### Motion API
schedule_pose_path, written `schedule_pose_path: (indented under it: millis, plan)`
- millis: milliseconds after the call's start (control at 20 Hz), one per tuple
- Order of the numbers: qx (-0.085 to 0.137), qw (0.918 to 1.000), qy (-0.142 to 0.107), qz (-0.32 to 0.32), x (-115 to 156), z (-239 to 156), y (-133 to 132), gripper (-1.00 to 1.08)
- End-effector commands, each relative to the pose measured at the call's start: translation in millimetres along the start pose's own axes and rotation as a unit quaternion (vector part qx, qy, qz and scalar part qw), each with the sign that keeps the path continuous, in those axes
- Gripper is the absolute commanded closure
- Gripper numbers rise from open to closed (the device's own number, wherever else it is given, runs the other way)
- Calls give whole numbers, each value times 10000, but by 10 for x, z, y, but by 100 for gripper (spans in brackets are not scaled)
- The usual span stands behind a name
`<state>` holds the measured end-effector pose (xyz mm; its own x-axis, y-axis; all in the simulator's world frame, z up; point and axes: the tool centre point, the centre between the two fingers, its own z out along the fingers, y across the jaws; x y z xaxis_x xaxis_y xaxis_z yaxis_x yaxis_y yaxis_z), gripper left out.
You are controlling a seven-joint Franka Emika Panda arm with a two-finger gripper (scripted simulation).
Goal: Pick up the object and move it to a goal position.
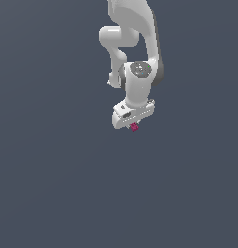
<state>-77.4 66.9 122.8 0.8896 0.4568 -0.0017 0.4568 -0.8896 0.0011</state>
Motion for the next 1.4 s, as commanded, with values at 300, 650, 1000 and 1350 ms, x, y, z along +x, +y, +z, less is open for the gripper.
schedule_pose_path:
  millis: [300, 650, 1000, 1350]
  plan:
    - [-1, 10000, 3, -7, 6, -932, -321, 108]
    - [1, 10000, 4, -9, 17, -1667, -569, 108]
    - [3, 10000, 5, -10, 37, -2382, -804, 108]
    - [4, 10000, 6, -6, 69, -3045, -1011, 108]
